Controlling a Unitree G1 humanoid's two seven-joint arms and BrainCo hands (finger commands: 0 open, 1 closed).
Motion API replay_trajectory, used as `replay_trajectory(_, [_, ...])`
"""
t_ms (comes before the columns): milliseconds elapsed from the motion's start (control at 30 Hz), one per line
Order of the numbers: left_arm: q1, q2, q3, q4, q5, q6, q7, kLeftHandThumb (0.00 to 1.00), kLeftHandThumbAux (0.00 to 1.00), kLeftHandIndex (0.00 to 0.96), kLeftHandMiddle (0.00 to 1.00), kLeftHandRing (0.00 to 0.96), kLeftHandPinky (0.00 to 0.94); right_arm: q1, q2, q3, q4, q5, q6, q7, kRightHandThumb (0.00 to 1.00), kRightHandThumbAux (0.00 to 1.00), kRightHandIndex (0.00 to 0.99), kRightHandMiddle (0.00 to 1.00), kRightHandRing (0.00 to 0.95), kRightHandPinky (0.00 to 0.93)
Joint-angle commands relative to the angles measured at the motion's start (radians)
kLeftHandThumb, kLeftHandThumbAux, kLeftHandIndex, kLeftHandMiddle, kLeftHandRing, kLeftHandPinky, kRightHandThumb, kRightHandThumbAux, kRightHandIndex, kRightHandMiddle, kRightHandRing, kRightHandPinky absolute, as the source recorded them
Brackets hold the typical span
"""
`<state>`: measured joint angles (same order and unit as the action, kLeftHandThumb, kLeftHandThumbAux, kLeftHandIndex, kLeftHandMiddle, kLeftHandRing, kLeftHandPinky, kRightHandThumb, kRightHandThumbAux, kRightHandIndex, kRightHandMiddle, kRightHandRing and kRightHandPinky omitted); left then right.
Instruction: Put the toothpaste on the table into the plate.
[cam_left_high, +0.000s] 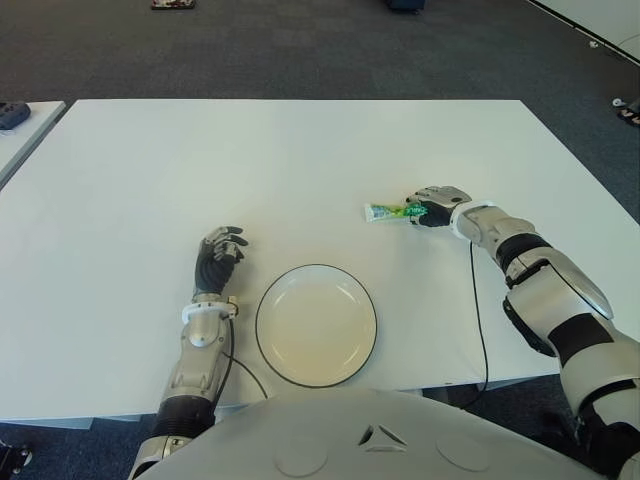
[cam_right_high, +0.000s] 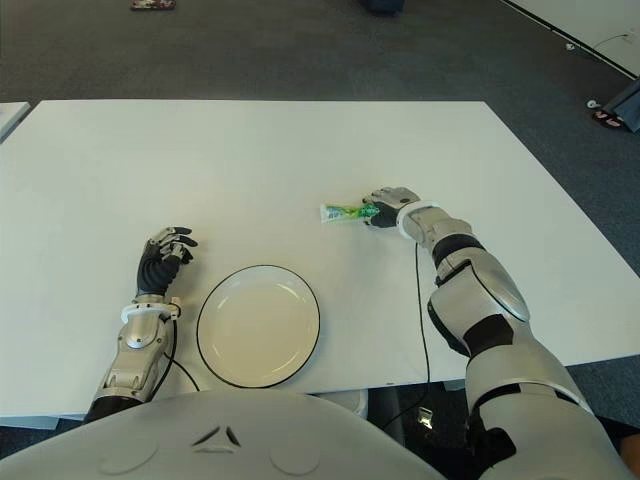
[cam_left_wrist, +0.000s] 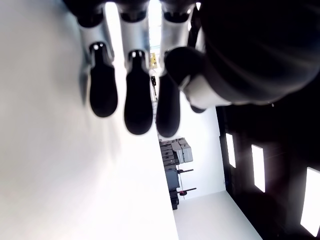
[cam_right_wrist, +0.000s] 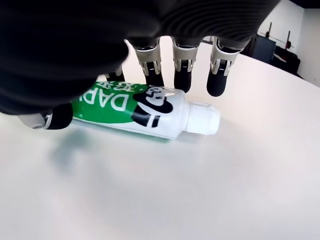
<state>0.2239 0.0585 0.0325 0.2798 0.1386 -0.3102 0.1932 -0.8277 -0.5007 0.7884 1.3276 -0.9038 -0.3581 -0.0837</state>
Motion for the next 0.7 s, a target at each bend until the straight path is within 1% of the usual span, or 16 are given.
replay_trajectory(33, [0.020,-0.005,0.003,0.034,0.010,0.030,0.011,0.830,0.684,0.384,0.518,0.633,0.580,0.027,0.039,0.026,0.018,-0.033,0.049,-0.023,0.535,0.195,0.000,0.000,0.000,0.000])
replay_trajectory(100, [0.020,-0.004,0.003,0.034,0.009,0.031,0.010,0.830,0.684,0.384,0.518,0.632,0.578,0.029,0.041,0.030,0.018,-0.035,0.065,-0.044,0.517,0.217,0.000,0.000,0.000,0.000])
replay_trajectory(133, [0.020,-0.004,0.003,0.034,0.007,0.030,0.008,0.830,0.684,0.384,0.518,0.632,0.578,0.038,0.041,0.033,0.023,-0.039,0.088,-0.077,0.514,0.220,0.000,0.000,0.000,0.000])
replay_trajectory(200, [0.020,-0.003,0.004,0.035,0.004,0.027,0.005,0.830,0.684,0.384,0.517,0.631,0.580,0.052,0.044,0.039,0.032,-0.048,0.125,-0.129,0.512,0.267,0.000,0.000,0.000,0.000])
replay_trajectory(300, [0.020,-0.003,0.004,0.035,0.003,0.025,0.004,0.830,0.684,0.384,0.516,0.630,0.582,0.059,0.048,0.043,0.037,-0.054,0.149,-0.166,0.512,0.304,0.000,0.000,0.000,0.000])
replay_trajectory(333, [0.020,-0.002,0.005,0.036,0.001,0.023,0.002,0.830,0.684,0.384,0.516,0.630,0.582,0.063,0.049,0.047,0.038,-0.059,0.164,-0.191,0.513,0.310,0.000,0.000,0.000,0.000])
replay_trajectory(433, [0.021,-0.001,0.006,0.039,-0.004,0.018,-0.003,0.830,0.684,0.385,0.513,0.629,0.586,0.076,0.057,0.059,0.044,-0.074,0.208,-0.248,0.520,0.394,0.000,0.000,0.000,0.006])
replay_trajectory(533, [0.020,0.000,0.007,0.044,-0.007,0.012,-0.004,0.830,0.683,0.385,0.514,0.632,0.597,0.086,0.065,0.066,0.052,-0.077,0.237,-0.273,0.539,0.459,0.007,0.000,0.000,0.037])
replay_trajectory(633, [0.017,0.000,0.009,0.051,-0.010,0.007,-0.004,0.830,0.683,0.385,0.515,0.633,0.598,0.095,0.075,0.062,0.059,-0.068,0.260,-0.285,0.562,0.494,0.024,0.011,0.006,0.077])
replay_trajectory(700, [0.015,0.000,0.011,0.055,-0.012,0.004,-0.004,0.830,0.683,0.385,0.515,0.632,0.588,0.097,0.080,0.058,0.061,-0.063,0.270,-0.290,0.578,0.512,0.039,0.038,0.035,0.106])
